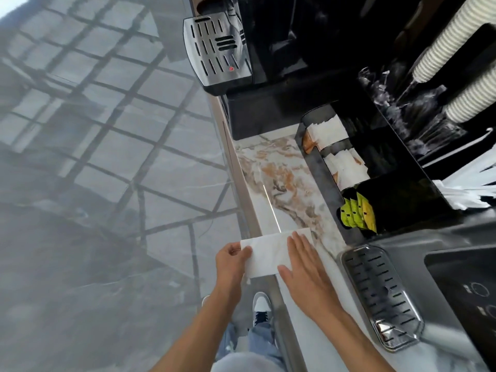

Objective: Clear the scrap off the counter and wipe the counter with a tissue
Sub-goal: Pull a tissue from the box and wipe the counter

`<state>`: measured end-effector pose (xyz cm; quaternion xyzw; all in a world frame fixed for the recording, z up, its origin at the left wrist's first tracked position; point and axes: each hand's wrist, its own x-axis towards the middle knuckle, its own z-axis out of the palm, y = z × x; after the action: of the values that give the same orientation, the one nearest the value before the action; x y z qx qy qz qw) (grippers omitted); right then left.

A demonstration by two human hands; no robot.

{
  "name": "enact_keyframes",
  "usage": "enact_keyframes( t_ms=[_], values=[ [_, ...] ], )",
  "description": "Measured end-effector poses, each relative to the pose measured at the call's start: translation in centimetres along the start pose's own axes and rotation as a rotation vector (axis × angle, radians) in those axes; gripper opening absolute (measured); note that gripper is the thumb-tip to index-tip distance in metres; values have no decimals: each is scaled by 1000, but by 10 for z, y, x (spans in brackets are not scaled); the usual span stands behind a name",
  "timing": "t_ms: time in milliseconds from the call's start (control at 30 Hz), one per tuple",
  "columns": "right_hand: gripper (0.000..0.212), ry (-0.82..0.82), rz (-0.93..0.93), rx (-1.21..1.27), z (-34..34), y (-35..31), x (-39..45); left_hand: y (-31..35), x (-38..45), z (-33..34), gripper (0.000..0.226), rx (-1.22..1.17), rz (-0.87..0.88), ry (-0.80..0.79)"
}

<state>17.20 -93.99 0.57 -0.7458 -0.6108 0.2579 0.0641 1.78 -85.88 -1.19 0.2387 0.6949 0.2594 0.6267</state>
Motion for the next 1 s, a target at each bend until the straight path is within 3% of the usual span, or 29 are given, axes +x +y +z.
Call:
enact_keyframes(
  t_ms=[100, 167, 200, 267, 367, 467, 633, 800, 1000],
  values=[
    [80, -39, -51, -101, 12, 4, -2, -2, -7, 5, 17, 58, 41, 164],
    [80, 4, -80, -139, 15, 4, -3, -5, -19, 11, 24, 149, 209, 328],
    [76, 33, -84, -148, 16, 3, -3, -7, -28, 15, 26, 154, 302, 326],
    [76, 38, -73, -173, 16, 0, -3, -13, -41, 29, 29, 116, 352, 200],
    [83, 40, -79, -226, 16, -1, -4, -18, -46, 44, 27, -13, 203, -23],
    [70, 55, -68, -240, 17, -6, -2, -18, -42, 50, 31, -122, 214, -197],
    [64, 172, -56, -241, 34, -20, 4, -22, -28, 48, 26, -190, 147, -280],
    [63, 165, -107, -244, 46, -24, 4, -25, -16, 37, 29, -319, 10, -316],
    [62, 121, -151, -264, 58, -33, 5, -30, -6, 19, 41, -690, -273, -459]
  ],
)
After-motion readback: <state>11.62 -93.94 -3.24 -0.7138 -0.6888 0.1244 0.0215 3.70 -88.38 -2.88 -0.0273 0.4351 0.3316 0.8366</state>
